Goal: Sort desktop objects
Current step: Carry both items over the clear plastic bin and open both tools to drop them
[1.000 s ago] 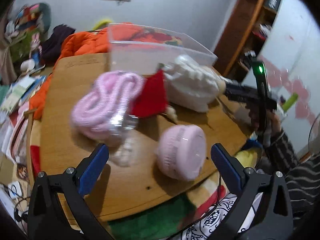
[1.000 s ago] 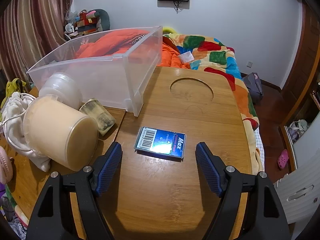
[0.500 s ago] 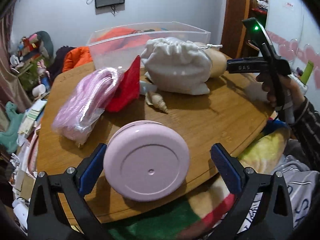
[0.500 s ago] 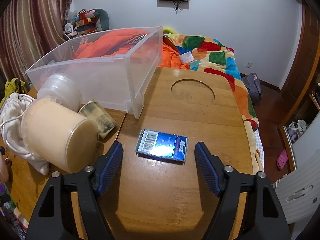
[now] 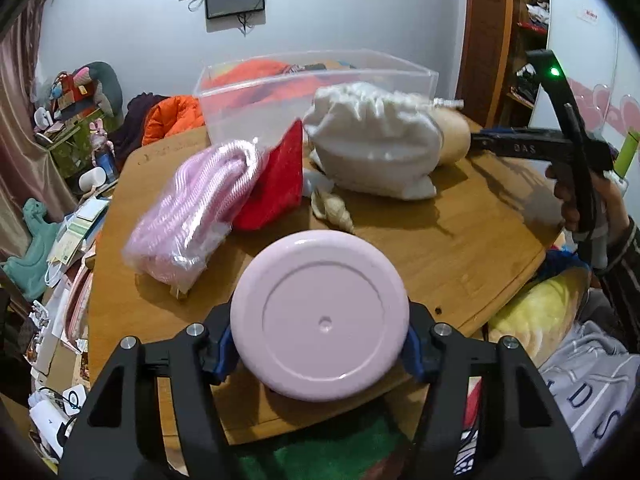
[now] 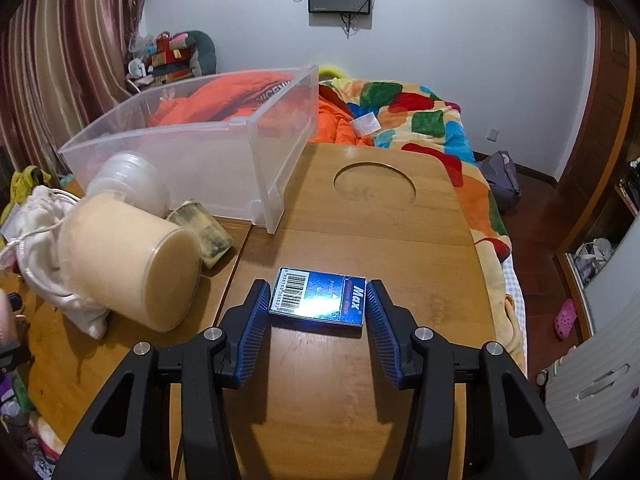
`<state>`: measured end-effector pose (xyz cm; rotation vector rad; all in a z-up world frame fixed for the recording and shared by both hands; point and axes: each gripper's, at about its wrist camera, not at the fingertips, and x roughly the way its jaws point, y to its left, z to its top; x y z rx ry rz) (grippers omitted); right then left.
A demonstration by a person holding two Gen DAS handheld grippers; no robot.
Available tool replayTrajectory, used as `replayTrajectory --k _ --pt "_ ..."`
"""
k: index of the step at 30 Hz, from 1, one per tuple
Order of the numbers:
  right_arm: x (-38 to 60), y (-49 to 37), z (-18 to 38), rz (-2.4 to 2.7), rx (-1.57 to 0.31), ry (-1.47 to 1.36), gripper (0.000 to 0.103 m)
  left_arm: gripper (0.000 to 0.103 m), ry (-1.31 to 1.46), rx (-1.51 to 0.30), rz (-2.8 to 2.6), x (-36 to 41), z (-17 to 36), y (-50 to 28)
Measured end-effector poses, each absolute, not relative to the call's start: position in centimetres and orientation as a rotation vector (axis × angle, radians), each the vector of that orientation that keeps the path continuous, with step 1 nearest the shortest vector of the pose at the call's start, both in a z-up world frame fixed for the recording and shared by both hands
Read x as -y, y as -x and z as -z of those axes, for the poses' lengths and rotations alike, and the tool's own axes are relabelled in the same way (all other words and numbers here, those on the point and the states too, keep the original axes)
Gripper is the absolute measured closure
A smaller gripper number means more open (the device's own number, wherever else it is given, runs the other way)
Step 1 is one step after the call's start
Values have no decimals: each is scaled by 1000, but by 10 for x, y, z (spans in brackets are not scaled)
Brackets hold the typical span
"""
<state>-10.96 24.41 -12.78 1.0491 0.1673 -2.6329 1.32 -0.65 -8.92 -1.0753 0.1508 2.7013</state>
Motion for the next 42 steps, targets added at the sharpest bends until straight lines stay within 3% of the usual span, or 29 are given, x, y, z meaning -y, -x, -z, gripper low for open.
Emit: replayTrajectory --k 15,22,42 --pt "-255 68 71 2581 -45 -839 57 40 794 -181 -2855 5 20 -7" --pt "-244 63 47 2548 -82 -783 57 40 701 -144 -2862 15 -7 11" --pt "-209 117 28 2495 -68 -730 57 40 821 -3 -2753 22 -24 129"
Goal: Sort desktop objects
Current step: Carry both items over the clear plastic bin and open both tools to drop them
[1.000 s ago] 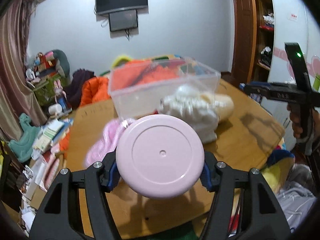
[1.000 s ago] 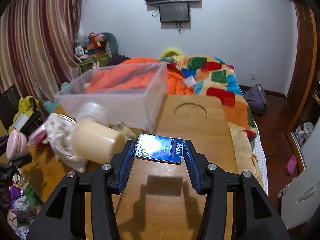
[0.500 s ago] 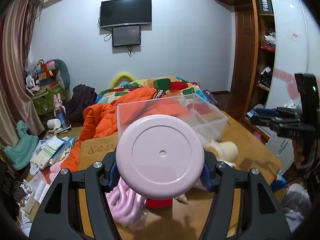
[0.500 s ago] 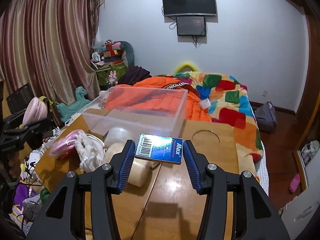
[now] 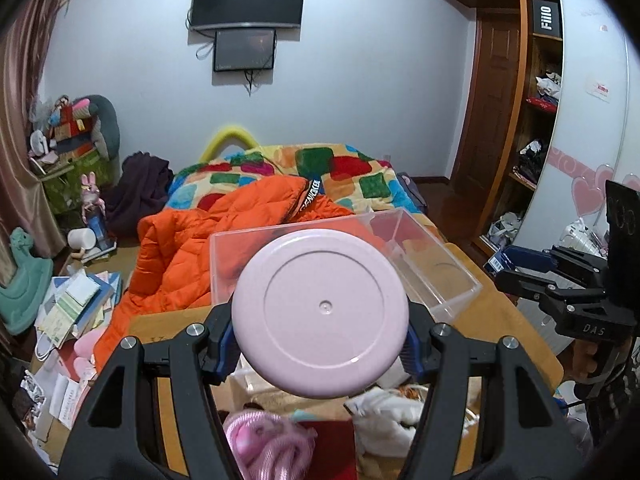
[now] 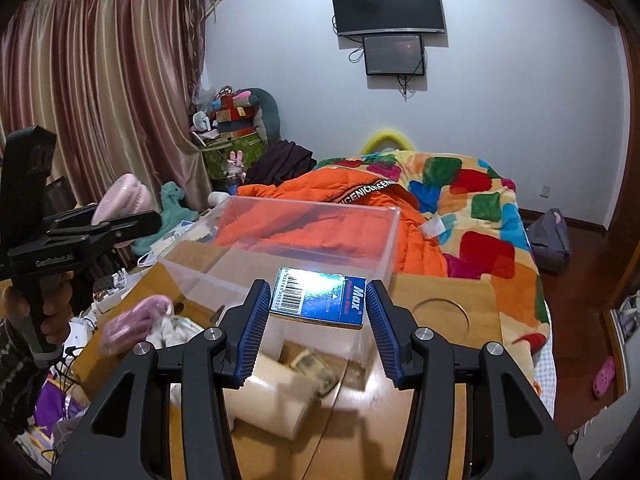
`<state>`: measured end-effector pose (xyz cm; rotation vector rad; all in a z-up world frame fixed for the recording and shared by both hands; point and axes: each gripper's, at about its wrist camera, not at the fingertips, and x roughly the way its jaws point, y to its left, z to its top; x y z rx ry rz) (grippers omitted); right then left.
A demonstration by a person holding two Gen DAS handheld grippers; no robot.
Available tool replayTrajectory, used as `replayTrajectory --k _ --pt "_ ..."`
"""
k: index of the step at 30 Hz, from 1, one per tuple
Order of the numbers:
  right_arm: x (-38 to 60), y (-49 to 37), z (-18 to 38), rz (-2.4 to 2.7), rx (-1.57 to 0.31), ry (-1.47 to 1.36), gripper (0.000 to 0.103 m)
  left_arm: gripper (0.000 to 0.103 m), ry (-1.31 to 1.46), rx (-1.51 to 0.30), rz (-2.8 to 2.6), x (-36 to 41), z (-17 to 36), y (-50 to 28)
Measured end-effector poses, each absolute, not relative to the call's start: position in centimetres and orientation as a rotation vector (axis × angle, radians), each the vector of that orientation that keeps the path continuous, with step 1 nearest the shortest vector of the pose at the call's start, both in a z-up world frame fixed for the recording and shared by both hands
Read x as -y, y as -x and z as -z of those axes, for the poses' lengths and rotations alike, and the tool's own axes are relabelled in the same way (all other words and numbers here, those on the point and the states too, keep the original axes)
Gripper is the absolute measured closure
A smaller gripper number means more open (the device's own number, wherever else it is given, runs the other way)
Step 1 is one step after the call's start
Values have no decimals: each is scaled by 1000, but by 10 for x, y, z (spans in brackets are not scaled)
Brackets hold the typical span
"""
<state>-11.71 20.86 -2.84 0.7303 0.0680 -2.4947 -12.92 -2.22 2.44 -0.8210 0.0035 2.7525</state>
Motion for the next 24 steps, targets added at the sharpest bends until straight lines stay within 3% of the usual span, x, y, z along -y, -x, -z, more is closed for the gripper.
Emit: replayTrajectory --k 24 --pt "-153 209 57 2348 -236 -936 57 40 1123 -46 -2621 19 20 224"
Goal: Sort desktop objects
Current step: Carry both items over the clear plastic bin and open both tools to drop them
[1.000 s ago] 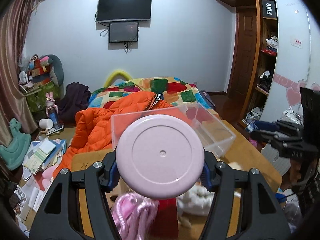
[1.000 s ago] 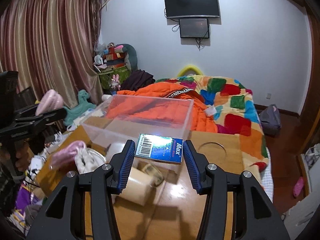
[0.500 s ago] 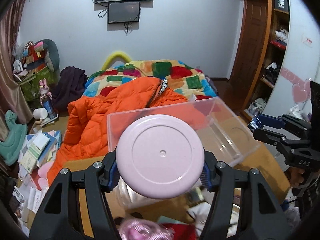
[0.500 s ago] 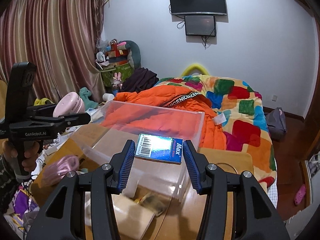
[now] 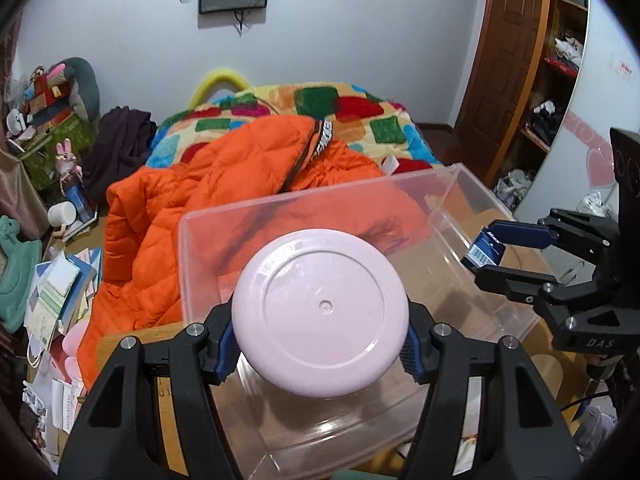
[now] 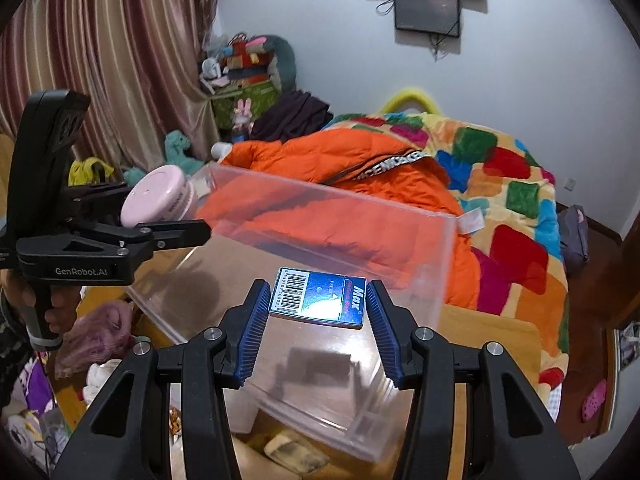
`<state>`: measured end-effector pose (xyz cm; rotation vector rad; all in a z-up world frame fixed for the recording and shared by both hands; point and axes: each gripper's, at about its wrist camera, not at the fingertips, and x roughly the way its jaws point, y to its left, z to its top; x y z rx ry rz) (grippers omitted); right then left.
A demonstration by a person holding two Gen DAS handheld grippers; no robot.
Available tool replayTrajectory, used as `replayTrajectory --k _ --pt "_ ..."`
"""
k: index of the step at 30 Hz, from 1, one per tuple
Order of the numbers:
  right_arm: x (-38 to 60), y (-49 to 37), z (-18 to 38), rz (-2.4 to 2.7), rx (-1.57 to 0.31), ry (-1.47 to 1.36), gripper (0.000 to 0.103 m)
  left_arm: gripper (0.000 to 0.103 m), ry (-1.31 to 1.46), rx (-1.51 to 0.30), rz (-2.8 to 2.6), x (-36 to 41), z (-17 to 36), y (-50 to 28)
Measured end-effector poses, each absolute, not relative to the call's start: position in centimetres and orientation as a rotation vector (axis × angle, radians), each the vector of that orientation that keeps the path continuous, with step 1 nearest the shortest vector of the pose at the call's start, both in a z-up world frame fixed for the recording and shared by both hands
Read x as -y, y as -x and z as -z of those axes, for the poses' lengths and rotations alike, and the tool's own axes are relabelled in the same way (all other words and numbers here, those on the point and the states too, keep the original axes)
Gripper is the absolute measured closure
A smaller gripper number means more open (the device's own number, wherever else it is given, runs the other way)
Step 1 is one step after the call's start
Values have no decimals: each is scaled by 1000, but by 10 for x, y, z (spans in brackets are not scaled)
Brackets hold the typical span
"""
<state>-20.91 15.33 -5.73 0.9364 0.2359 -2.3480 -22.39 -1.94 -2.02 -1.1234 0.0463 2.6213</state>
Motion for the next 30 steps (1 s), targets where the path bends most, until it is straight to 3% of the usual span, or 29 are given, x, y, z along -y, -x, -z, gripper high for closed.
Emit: replayTrajectory --k 20,27,30 --pt "-114 235 81 2317 -486 -1020 57 40 1224 -203 -2550 -3 32 244" --pt "-114 236 81 2309 -480 -1040 55 40 1186 -239 -2570 -4 28 239" --pt "-117 231 77 2308 -444 -1026 50 39 1158 -272 -2591 -7 23 234"
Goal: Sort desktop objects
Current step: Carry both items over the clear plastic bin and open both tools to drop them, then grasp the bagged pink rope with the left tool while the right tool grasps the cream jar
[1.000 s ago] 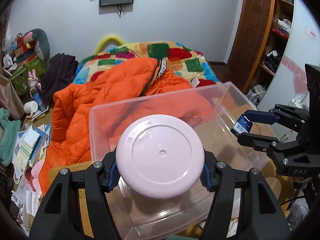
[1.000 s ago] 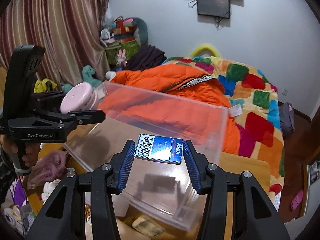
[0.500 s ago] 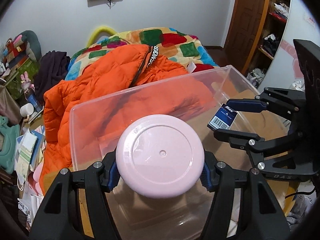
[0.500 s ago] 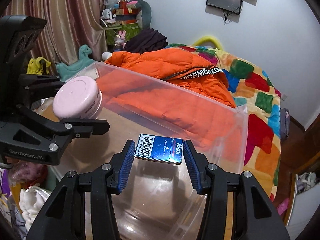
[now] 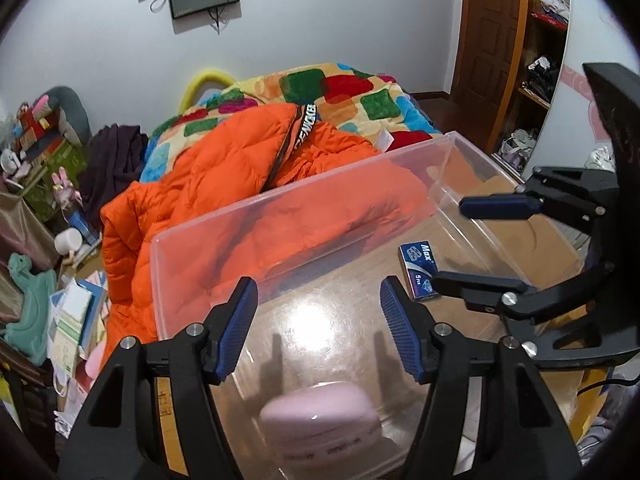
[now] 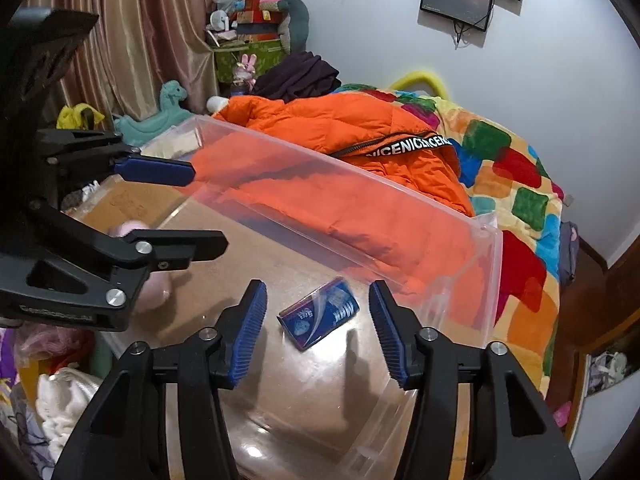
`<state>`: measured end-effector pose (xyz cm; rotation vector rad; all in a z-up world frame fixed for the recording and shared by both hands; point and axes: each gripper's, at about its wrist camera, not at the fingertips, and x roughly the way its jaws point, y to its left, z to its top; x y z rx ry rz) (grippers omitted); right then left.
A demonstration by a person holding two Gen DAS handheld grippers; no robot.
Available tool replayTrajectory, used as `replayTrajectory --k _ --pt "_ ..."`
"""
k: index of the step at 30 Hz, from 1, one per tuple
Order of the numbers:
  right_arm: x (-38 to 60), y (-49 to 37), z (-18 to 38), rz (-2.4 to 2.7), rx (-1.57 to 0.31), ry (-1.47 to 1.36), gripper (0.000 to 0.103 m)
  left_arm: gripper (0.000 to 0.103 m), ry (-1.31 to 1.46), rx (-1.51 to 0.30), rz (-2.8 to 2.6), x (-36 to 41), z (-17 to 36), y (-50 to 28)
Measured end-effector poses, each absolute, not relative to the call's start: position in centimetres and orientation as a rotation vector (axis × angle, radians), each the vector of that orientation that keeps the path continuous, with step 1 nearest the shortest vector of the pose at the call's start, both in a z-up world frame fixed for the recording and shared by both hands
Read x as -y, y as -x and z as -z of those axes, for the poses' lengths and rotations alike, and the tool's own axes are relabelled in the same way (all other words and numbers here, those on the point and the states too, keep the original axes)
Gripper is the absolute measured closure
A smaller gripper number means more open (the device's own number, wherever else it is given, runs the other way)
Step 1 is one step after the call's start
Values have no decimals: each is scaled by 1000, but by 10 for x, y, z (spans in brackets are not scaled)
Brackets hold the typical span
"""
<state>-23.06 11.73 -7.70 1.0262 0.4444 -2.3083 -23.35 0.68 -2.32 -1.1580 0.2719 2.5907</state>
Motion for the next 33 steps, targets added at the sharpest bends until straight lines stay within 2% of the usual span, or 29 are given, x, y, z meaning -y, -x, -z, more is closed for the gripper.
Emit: replayTrajectory --k 3,6,8,11,23,33 --pt "-122 220 67 2342 -445 -974 41 32 1117 -306 -2621 -8 14 226" --pt "-127 208 57 2371 -463 -927 37 24 1062 -324 -2657 -7 2 213" --pt "-131 198 49 2396 -475 -892 34 14 1010 -328 -2688 -6 -7 202" --pt "-138 183 37 2423 -479 -849 26 10 933 -356 -2731 -6 -20 184" --pt "-162 113 9 2488 -517 -711 21 5 856 -409 -2793 7 -40 116" --pt "-187 80 19 2516 -421 -742 21 5 996 -338 -2817 52 -9 84"
